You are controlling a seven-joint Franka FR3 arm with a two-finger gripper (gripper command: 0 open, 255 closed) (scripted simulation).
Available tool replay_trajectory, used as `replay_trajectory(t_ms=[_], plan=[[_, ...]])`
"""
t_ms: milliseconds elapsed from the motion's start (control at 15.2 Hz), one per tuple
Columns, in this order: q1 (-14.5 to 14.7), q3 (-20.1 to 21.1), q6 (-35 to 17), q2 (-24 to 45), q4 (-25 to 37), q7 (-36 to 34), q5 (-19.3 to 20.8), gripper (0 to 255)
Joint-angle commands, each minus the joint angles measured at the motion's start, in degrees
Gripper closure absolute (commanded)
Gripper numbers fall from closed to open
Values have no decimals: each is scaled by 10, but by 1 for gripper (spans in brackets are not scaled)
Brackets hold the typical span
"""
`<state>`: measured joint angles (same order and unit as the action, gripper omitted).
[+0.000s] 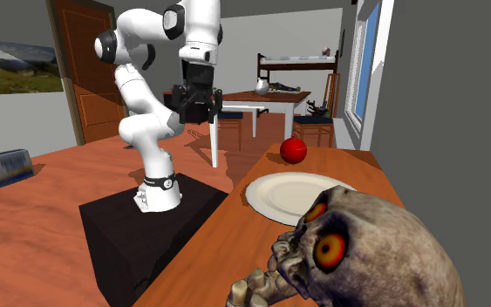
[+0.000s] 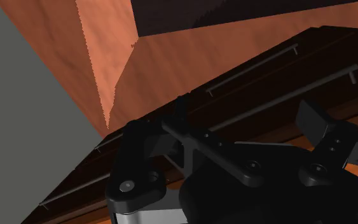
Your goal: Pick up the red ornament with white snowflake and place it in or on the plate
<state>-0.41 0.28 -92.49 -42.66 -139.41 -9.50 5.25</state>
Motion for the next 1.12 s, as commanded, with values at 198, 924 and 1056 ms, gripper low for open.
replay_trajectory(t_ms=[198,924,1056], plan=[[2,39,-57,-10,-31,-84,-35,0],[-24,216,-292,61,-53,-398,-102,0],[-42,254,-332,89,-40,-460,-96,0]])
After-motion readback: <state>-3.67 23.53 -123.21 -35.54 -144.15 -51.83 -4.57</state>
